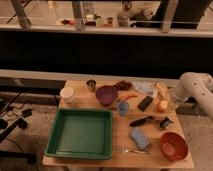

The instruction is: Place apple in tray

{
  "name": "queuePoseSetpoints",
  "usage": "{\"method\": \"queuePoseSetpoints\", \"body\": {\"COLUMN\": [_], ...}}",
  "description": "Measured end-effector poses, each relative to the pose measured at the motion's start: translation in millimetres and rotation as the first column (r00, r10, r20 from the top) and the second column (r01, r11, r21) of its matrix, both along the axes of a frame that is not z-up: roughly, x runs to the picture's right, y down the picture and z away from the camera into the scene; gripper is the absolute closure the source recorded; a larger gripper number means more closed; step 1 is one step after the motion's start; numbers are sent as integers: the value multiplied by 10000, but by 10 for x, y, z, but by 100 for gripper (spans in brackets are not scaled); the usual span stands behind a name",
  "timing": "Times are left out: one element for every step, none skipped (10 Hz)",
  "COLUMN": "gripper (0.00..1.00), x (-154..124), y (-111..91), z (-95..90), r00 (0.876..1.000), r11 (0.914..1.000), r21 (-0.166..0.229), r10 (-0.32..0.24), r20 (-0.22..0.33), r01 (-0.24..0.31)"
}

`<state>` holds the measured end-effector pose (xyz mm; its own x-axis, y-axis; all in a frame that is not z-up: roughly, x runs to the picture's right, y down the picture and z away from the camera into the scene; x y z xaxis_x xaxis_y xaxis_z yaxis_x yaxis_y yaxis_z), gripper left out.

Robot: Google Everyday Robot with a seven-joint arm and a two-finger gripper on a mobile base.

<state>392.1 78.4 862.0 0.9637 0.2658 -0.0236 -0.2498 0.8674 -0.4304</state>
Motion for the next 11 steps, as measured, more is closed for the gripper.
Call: {"method": "queuePoseSetpoints", "body": {"gripper": [20, 20, 20, 20, 20, 20, 20, 20, 20, 20, 20], "x": [35, 113, 128, 121, 116, 132, 155, 159, 151, 136, 131], "y": [11, 41, 50, 47, 59, 78, 117, 142, 154, 147, 163], "z": [49, 70, 80, 95, 106, 111, 111, 136, 153, 188, 215], "r00": [9999, 9995, 9993, 9993, 9991, 9989, 9989, 9989, 9989, 9988, 9988], "r11": [9999, 9996, 9995, 9994, 9992, 9990, 9988, 9986, 9984, 9983, 9981], "r21": [-13, -53, -67, -66, -90, -118, -200, -268, -325, -320, -404], "r10": [123, 262, 302, 329, 381, 428, 450, 463, 467, 482, 478], "r20": [-65, -173, -203, -197, -170, -171, -157, -106, -58, 20, 94], "r01": [-123, -263, -303, -331, -382, -430, -453, -466, -469, -482, -474]}}
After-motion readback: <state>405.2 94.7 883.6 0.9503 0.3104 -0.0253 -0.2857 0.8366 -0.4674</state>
